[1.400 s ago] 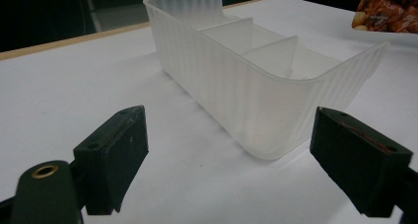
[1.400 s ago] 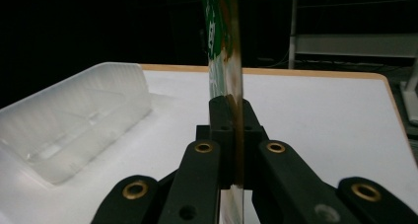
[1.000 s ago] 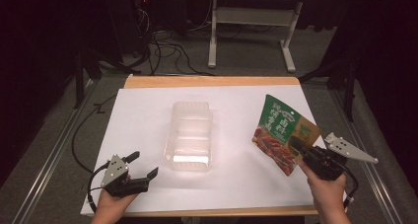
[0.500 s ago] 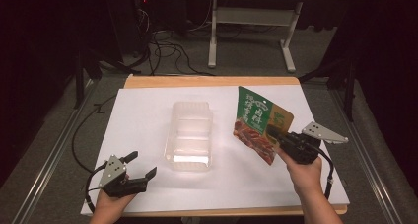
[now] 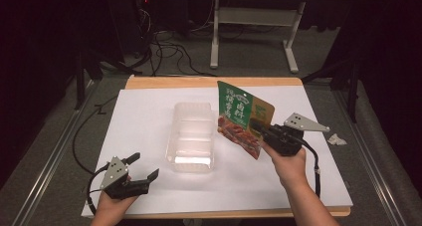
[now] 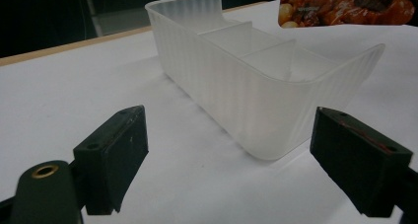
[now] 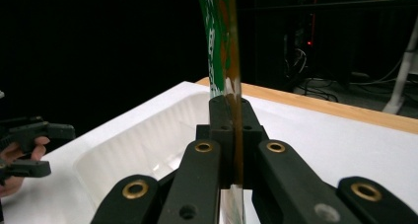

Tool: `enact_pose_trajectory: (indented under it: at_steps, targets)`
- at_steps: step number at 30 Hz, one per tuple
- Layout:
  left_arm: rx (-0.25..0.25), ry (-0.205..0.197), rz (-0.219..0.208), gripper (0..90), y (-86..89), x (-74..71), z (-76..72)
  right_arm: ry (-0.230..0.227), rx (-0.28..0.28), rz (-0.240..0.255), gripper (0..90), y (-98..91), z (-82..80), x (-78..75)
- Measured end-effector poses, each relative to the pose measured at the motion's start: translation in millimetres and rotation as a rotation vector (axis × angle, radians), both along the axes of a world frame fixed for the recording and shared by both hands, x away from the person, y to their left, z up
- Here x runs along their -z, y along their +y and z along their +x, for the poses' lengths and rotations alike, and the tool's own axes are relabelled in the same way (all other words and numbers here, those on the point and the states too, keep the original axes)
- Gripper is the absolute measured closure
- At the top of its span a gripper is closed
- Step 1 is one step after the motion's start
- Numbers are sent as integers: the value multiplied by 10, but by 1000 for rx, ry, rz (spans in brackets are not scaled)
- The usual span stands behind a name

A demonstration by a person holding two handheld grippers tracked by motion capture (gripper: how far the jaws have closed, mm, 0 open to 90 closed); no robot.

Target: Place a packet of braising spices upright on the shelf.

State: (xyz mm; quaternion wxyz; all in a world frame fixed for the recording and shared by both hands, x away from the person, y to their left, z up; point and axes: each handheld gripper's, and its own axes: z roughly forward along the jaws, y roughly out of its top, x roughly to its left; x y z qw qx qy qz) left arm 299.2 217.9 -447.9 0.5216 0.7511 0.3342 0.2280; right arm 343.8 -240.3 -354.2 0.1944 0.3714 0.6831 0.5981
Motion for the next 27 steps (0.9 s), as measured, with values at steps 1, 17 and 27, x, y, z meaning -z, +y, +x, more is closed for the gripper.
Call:
enact_pose_trajectory:
  at_steps: [1,17,27]
  targets:
    - [0,1,-1,153,-1,0,-1,-1,-5,2,900,26,14,-6]
    - [7,1,-8,153,-33,8,9,-27,-47,19,900,379,203,-90]
    - [8,1,-12,153,-32,10,15,-28,-71,17,900,543,311,-95]
